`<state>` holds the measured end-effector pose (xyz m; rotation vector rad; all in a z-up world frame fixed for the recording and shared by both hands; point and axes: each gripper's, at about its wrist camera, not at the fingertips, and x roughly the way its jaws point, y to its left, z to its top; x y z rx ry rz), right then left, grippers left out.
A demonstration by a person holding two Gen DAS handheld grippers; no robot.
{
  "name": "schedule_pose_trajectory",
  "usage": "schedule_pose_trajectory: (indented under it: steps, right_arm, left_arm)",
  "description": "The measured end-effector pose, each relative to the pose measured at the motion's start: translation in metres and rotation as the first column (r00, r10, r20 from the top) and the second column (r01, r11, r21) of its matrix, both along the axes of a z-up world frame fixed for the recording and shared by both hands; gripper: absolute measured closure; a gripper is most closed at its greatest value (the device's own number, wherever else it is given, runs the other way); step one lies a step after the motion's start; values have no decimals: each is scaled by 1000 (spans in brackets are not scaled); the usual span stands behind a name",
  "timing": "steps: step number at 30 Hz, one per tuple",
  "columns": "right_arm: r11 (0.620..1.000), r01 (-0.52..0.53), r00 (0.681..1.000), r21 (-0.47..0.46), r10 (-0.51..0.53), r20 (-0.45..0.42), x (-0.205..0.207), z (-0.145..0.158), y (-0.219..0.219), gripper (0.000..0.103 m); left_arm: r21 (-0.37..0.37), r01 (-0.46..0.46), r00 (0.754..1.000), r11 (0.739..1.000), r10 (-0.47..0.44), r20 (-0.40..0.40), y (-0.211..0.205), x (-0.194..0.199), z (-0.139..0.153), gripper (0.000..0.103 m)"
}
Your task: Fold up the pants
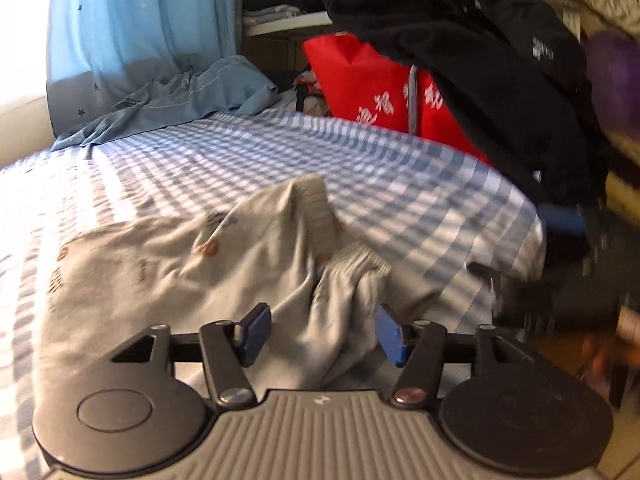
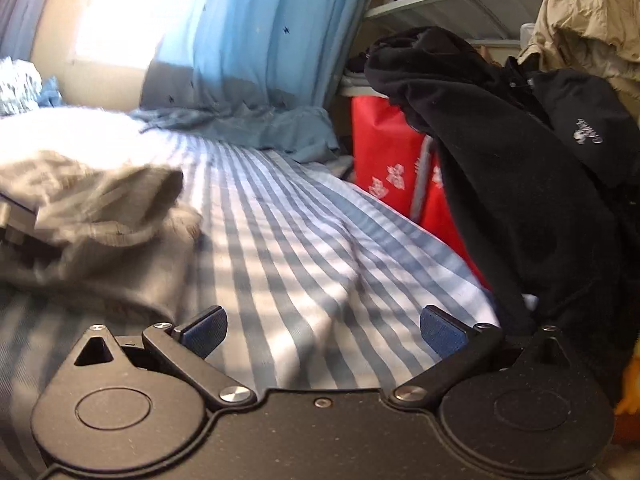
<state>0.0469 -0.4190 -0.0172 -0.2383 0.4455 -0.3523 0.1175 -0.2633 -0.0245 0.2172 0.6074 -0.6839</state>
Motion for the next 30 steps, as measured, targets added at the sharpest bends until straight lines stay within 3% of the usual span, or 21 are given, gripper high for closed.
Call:
schedule_pose_trajectory:
  steps: [3,5,10,16,18,22,24,27,30]
  right_arm:
    - [990,-82,997,118,81,13,17,12,-6,1]
    - [963,-156,988,220,156,18,32,20,-11,1]
    - [823,-321,935,468,354,18,82,29,-20,1]
    - [710,-360,894,605,448,7,137,33,-15,1]
    - [662,-362,883,657,469,13,149,33,-17,1]
    - [599,-367,868,711,495,32,157,33,-20,3]
    - [582,-368,868,725,494,45,159,34,-24,12]
    - [581,-351,877,734,478,42,157,33,-31,27]
    - [601,-345,879,721,476,25,155,32,-33,45]
  left_arm:
    - [29,8,1000,1000,-9,11,3,-6,-4,26]
    - [60,14,999,998,-16,35,-1,-10,-6,19]
    - [102,15,996,995,-24,89,-17,-16,-7,11]
    - [96,-8,991,995,-6,137,-37,-15,-4,0]
    - [109,-10,988,994,-7,156,-42,-14,-4,1]
    - [150,-3,984,989,-24,177,-48,-13,-5,1]
    - [131,6,983,991,-30,180,-46,-14,-5,6]
    - [101,21,988,995,-36,148,-42,-15,-5,23]
    - [82,19,992,996,-29,125,-39,-12,-5,49]
